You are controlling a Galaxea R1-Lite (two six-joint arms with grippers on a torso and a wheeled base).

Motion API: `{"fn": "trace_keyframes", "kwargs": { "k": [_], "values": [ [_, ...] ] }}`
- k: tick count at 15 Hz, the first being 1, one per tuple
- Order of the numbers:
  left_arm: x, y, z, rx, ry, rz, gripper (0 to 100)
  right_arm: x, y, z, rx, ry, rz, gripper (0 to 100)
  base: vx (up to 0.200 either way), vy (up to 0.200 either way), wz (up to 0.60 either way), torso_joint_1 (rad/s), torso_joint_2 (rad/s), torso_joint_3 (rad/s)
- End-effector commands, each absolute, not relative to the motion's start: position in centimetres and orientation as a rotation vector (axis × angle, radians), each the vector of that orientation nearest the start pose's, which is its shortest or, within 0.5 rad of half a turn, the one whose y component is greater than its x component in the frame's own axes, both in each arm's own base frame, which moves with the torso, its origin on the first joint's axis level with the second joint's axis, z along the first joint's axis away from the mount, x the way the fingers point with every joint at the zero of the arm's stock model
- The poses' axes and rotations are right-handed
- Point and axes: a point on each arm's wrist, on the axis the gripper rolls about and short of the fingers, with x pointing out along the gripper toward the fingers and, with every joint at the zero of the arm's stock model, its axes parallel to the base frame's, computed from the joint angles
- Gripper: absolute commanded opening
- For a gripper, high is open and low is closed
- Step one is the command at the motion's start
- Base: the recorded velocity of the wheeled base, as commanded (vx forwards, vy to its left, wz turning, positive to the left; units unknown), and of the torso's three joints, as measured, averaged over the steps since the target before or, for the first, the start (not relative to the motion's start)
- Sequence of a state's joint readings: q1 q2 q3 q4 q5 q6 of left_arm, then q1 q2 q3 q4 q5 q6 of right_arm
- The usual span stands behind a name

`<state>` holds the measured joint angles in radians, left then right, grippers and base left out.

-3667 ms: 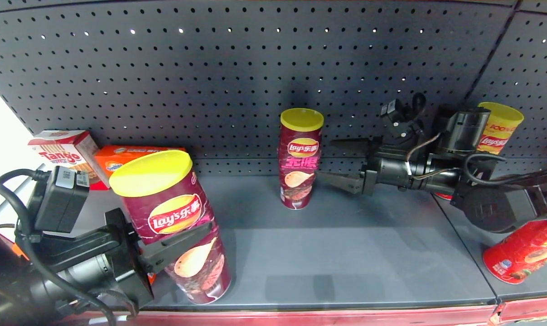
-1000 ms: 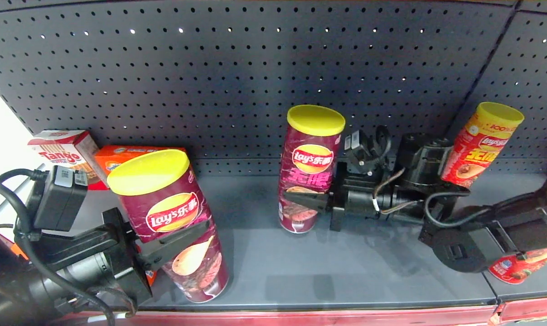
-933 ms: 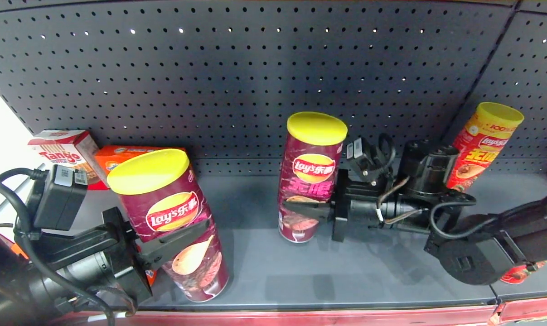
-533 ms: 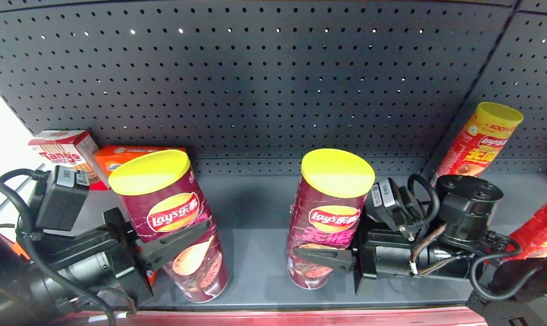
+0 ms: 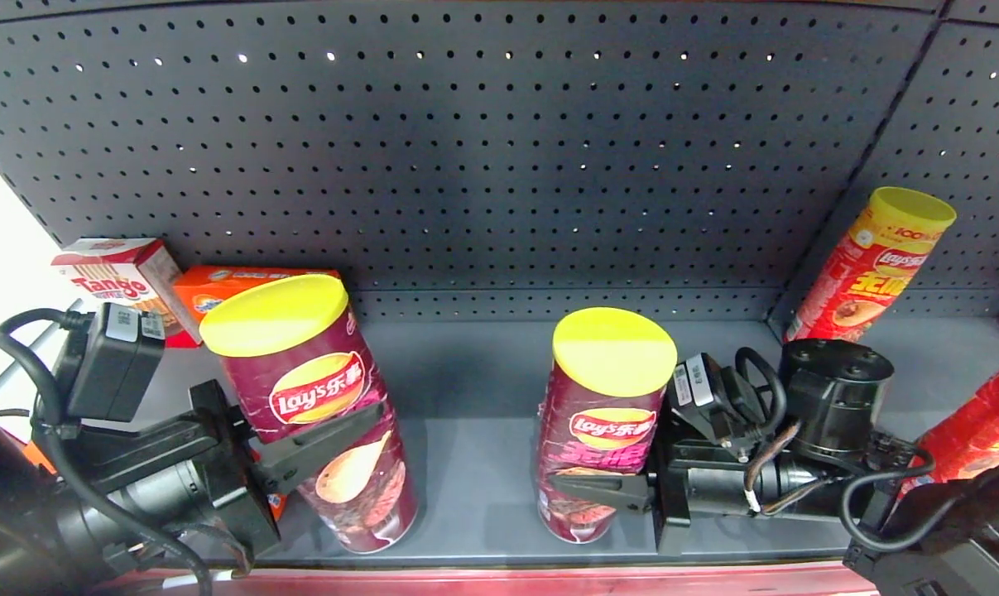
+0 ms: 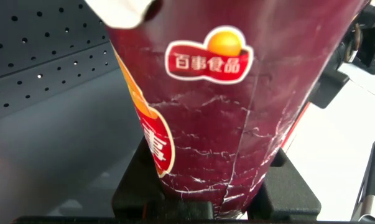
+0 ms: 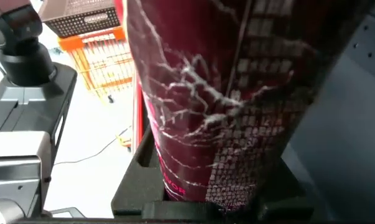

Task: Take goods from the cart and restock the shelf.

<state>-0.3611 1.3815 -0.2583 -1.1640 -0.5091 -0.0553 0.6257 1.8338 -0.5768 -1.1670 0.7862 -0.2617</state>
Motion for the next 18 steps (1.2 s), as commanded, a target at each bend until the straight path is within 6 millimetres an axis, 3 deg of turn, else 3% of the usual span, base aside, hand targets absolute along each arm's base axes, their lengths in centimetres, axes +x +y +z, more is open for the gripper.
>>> {"fn": "trace_keyframes", "kwargs": {
  "k": [1, 6, 7, 11, 14, 18],
  "values": [
    [17.1, -7.6, 17.4, -0.049, -0.019, -0.871, 0, 23.5, 19.2, 13.3, -0.208, -0.072, 1.424, 0, 0.0, 0.0, 0.0, 0.0, 0.0, 0.0],
    [17.1, -7.6, 17.4, -0.049, -0.019, -0.871, 0, 23.8, 20.0, 12.8, -0.207, -0.063, 1.438, 0, 0.0, 0.0, 0.0, 0.0, 0.0, 0.0],
    [17.1, -7.6, 17.4, -0.05, -0.016, -0.871, 0, 23.9, 19.9, 12.7, -0.206, -0.06, 1.436, 100, 0.0, 0.0, 0.0, 0.0, 0.0, 0.0],
    [17.0, -7.6, 17.3, -0.049, -0.017, -0.871, 0, 23.5, 19.4, 12.8, -0.208, -0.058, 1.42, 100, 0.0, 0.0, 0.0, 0.0, 0.0, 0.0],
    [17.1, -7.6, 17.4, -0.048, -0.02, -0.871, 0, 22.8, 17.8, 14.1, -0.211, -0.087, 1.38, 100, 0.0, 0.0, 0.0, 0.0, 0.0, 0.0],
    [17.0, -7.6, 17.3, -0.049, -0.017, -0.871, 0, 19.7, 14.7, 15.6, -0.214, -0.098, 1.286, 100, 0.0, 0.0, 0.0, 0.0, 0.0, 0.0]
  ]
}}
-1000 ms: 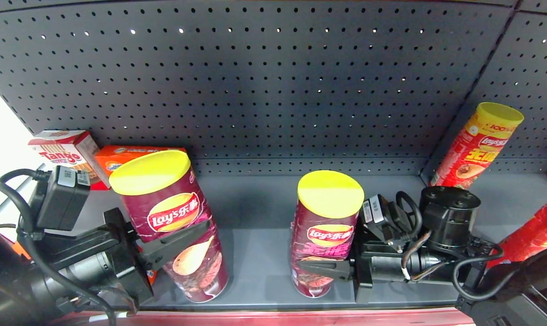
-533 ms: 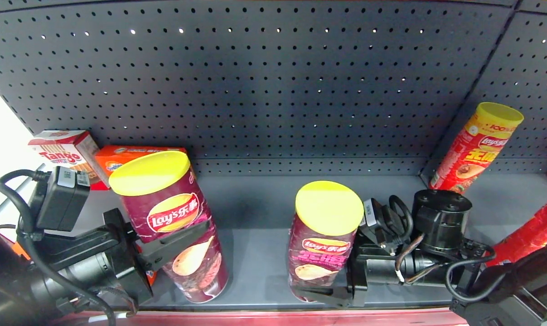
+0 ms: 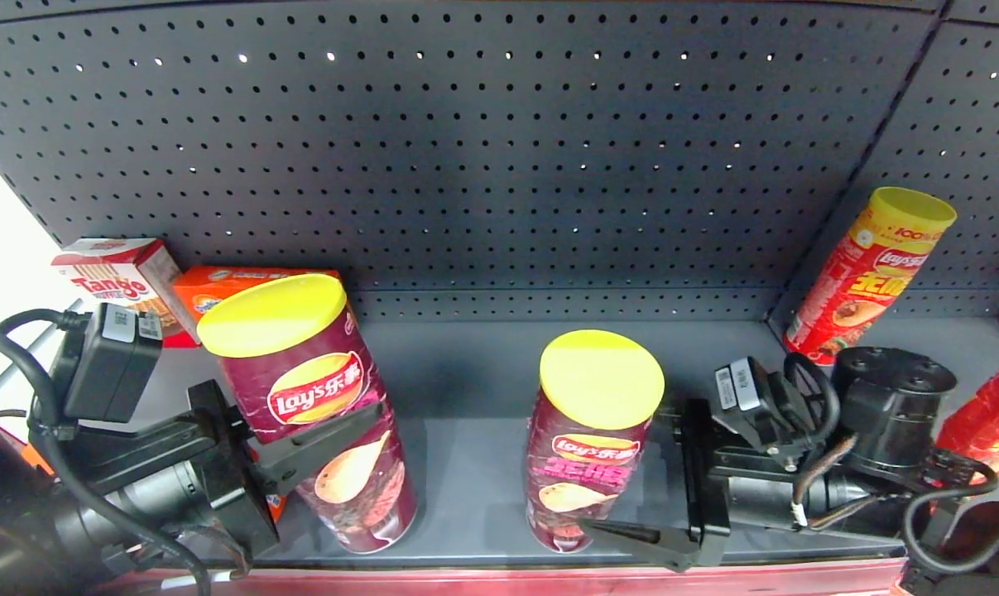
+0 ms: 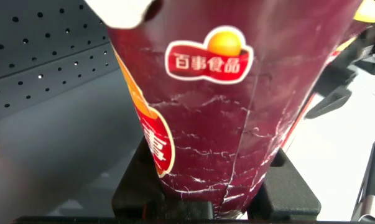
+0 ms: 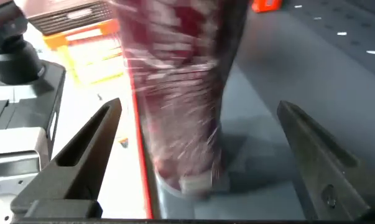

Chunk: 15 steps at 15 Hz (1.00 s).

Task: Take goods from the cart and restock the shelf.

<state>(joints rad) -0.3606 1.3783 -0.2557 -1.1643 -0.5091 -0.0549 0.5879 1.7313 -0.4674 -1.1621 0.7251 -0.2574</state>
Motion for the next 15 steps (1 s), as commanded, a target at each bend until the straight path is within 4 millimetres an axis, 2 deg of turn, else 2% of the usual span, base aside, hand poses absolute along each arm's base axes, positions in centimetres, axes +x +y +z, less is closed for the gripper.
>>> {"fn": "trace_keyframes", "kwargs": {
  "k": [1, 6, 7, 9, 11, 12, 13, 15],
  "values": [
    [17.0, -7.6, 17.4, -0.048, -0.02, -0.871, 0, 18.4, 13.8, 16.0, -0.211, -0.104, 1.245, 100, 0.0, 0.0, 0.0, 0.0, 0.0, 0.0],
    [17.1, -7.6, 17.6, -0.048, -0.028, -0.874, 0, 14.2, 10.4, 19.7, -0.204, -0.179, 0.988, 100, 0.0, 0.0, 0.0, 0.0, 0.0, 0.0],
    [17.0, -7.6, 17.6, -0.048, -0.028, -0.874, 0, 12.1, 9.0, 20.4, -0.204, -0.17, 0.941, 100, 0.0, 0.0, 0.0, 0.0, 0.0, 0.0],
    [17.0, -7.6, 17.6, -0.048, -0.031, -0.874, 0, 9.3, 7.0, 20.6, -0.209, -0.132, 0.865, 100, 0.0, 0.0, 0.0, 0.0, 0.0, 0.0],
    [17.0, -7.6, 17.6, -0.047, -0.031, -0.875, 0, 6.4, 4.7, 19.3, -0.211, -0.063, 0.758, 100, 0.0, 0.0, 0.0, 0.0, 0.0, 0.0],
    [17.0, -7.6, 17.6, -0.048, -0.031, -0.874, 0, 5.1, 3.6, 17.6, -0.194, -0.019, 0.694, 100, 0.0, 0.0, 0.0, 0.0, 0.0, 0.0],
    [17.0, -7.6, 17.7, -0.047, -0.033, -0.875, 0, 4.5, 3.1, 16.7, -0.187, -0.004, 0.655, 100, 0.0, 0.0, 0.0, 0.0, 0.0, 0.0],
    [17.0, -7.6, 17.7, -0.047, -0.033, -0.877, 0, 2.8, 1.5, 12.7, -0.199, 0.048, 0.471, 100, 0.0, 0.0, 0.0, 0.0, 0.0, 0.0]
  ]
}}
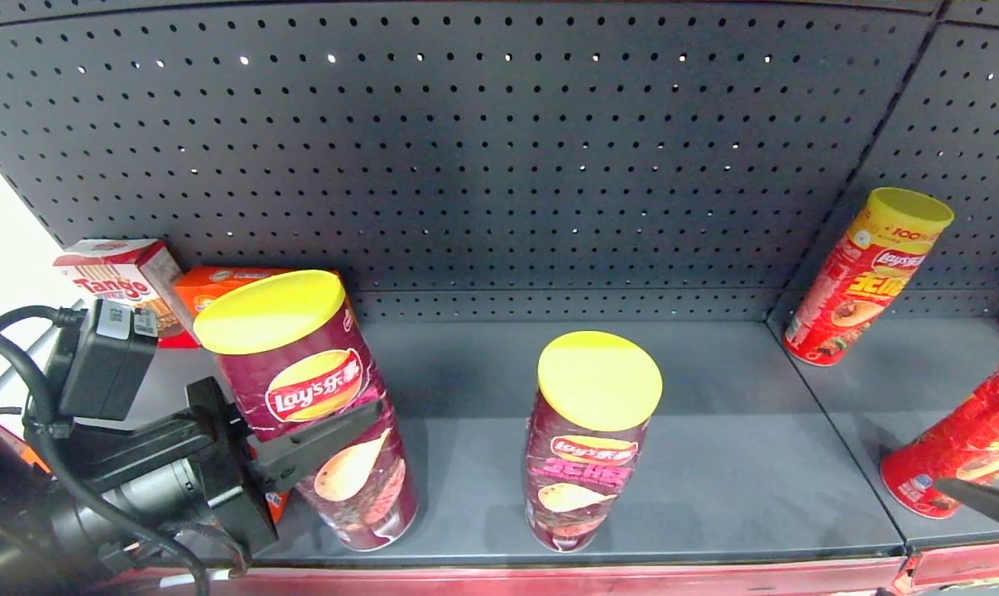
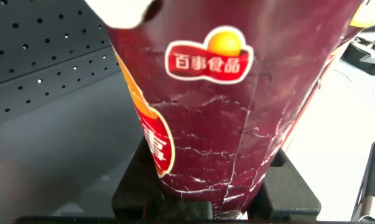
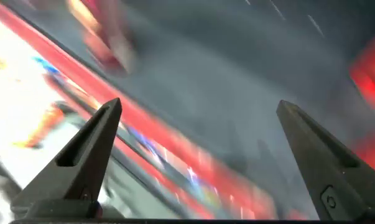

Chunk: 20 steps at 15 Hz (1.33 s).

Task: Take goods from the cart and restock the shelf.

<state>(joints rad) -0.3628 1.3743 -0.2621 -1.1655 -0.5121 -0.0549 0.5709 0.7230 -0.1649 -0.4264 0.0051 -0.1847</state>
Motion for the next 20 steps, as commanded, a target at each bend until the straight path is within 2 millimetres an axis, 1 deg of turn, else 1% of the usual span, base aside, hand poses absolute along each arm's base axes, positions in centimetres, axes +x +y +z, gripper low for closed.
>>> {"fn": "trace_keyframes", "kwargs": {
  "k": [1, 2, 3, 5, 6, 9, 10, 12, 13, 17, 18, 19, 20],
  "values": [
    [17.0, -7.6, 17.6, -0.048, -0.031, -0.877, 0, 2.2, 1.0, 11.4, -0.201, 0.057, 0.446, 100, 0.0, 0.0, 0.0, 0.0, 0.0, 0.0],
    [17.0, -7.6, 17.6, -0.048, -0.031, -0.877, 0, 1.7, 0.6, 10.8, -0.203, 0.087, 0.394, 100, 0.0, 0.0, 0.0, 0.0, 0.0, 0.0],
    [17.0, -7.7, 17.7, -0.047, -0.034, -0.879, 0, 1.2, 0.2, 10.0, -0.166, 0.14, 0.282, 100, 0.0, 0.0, 0.0, 0.0, 0.0, 0.0],
    [17.1, -7.7, 17.9, -0.047, -0.042, -0.882, 0, 0.1, -0.3, 8.7, -0.13, 0.185, 0.133, 100, 0.0, 0.0, 0.0, 0.0, 0.0, 0.0],
    [17.1, -7.7, 18.0, -0.046, -0.045, -0.882, 0, -0.3, -0.4, 8.5, -0.124, 0.188, 0.1, 100, 0.0, 0.0, 0.0, 0.0, 0.0, 0.0],
    [17.0, -7.9, 18.0, -0.044, -0.046, -0.891, 0, -0.3, -0.3, 8.6, -0.112, 0.225, -0.218, 100, 0.0, 0.0, 0.0, 0.0, 0.0, 0.0],
    [17.0, -7.9, 18.0, -0.044, -0.046, -0.892, 0, -0.5, -0.2, 8.6, -0.1, 0.21, -0.247, 100, 0.0, 0.0, 0.0, 0.0, 0.0, 0.0],
    [16.9, -8.0, 17.9, -0.044, -0.041, -0.899, 0, -1.6, 0.1, 8.4, -0.081, 0.071, -0.151, 100, 0.0, 0.0, 0.0, 0.0, 0.0, 0.0],
    [16.9, -8.0, 17.8, -0.043, -0.041, -0.9, 0, -1.6, 0.2, 8.4, -0.061, 0.061, -0.127, 100, 0.0, 0.0, 0.0, 0.0, 0.0, 0.0],
    [16.7, -7.9, 18.0, -0.042, -0.053, -0.9, 0, -1.6, 0.2, 8.4, -0.046, 0.06, -0.152, 100, 0.0, 0.0, 0.0, 0.0, 0.0, 0.0],
    [16.7, -7.9, 18.0, -0.042, -0.053, -0.899, 0, -1.6, 0.1, 8.4, -0.048, 0.051, -0.2, 100, 0.0, 0.0, 0.0, 0.0, 0.0, 0.0],
    [16.7, -7.9, 18.1, -0.042, -0.058, -0.897, 0, -1.6, -0.3, 8.5, -0.039, 0.029, -0.365, 100, 0.0, 0.0, 0.0, 0.0, 0.0, 0.0],
    [16.7, -7.9, 18.2, -0.041, -0.061, -0.9, 0, -1.6, -0.3, 8.5, -0.007, 0.023, -0.379, 100, 0.0, 0.0, 0.0, 0.0, 0.0, 0.0]
  ]
}}
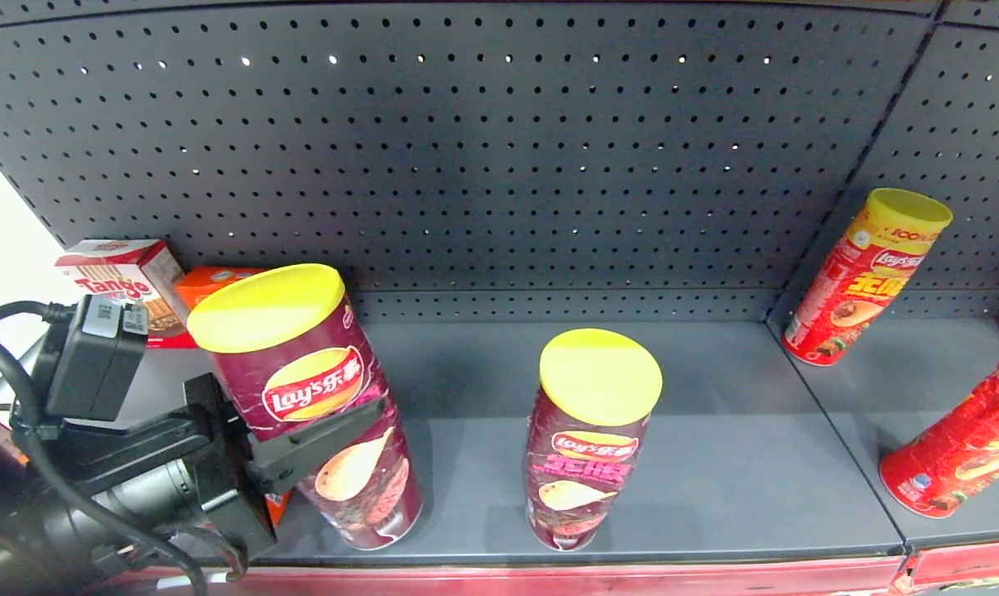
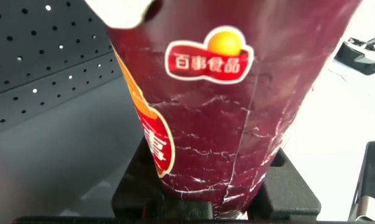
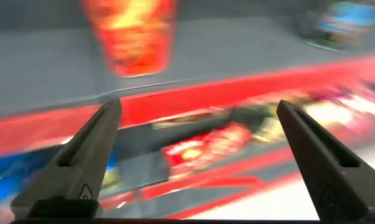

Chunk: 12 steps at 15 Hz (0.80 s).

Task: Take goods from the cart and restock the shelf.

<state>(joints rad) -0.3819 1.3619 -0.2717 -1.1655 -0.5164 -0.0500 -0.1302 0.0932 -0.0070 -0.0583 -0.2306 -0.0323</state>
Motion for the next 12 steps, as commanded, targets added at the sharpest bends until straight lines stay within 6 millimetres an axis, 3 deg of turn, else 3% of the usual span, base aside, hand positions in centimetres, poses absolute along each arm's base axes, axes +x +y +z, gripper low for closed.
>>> {"fn": "trace_keyframes", "kwargs": {
  "k": [1, 3, 9, 12],
  "values": [
    [16.7, -8.0, 18.3, -0.04, -0.065, -0.903, 0, -1.6, -0.1, 8.4, -0.005, 0.027, -0.278, 100, 0.0, 0.0, 0.0, 0.0, 0.0, 0.0],
    [16.9, -8.2, 18.6, -0.039, -0.074, -0.908, 0, -1.6, 0.2, 7.6, -0.015, 0.11, -0.118, 100, 0.0, 0.0, 0.0, 0.0, 0.0, 0.0],
    [17.1, -9.1, 18.8, -0.044, -0.066, -0.95, 0, -1.6, 0.2, 7.7, -0.012, 0.099, -0.123, 100, 0.0, 0.0, 0.0, 0.0, 0.0, 0.0],
    [19.7, -10.1, 20.1, -0.041, -0.107, -0.942, 0, -1.6, 0.2, 7.7, -0.012, 0.099, -0.123, 100, 0.0, 0.0, 0.0, 0.0, 0.0, 0.0]
  ]
}}
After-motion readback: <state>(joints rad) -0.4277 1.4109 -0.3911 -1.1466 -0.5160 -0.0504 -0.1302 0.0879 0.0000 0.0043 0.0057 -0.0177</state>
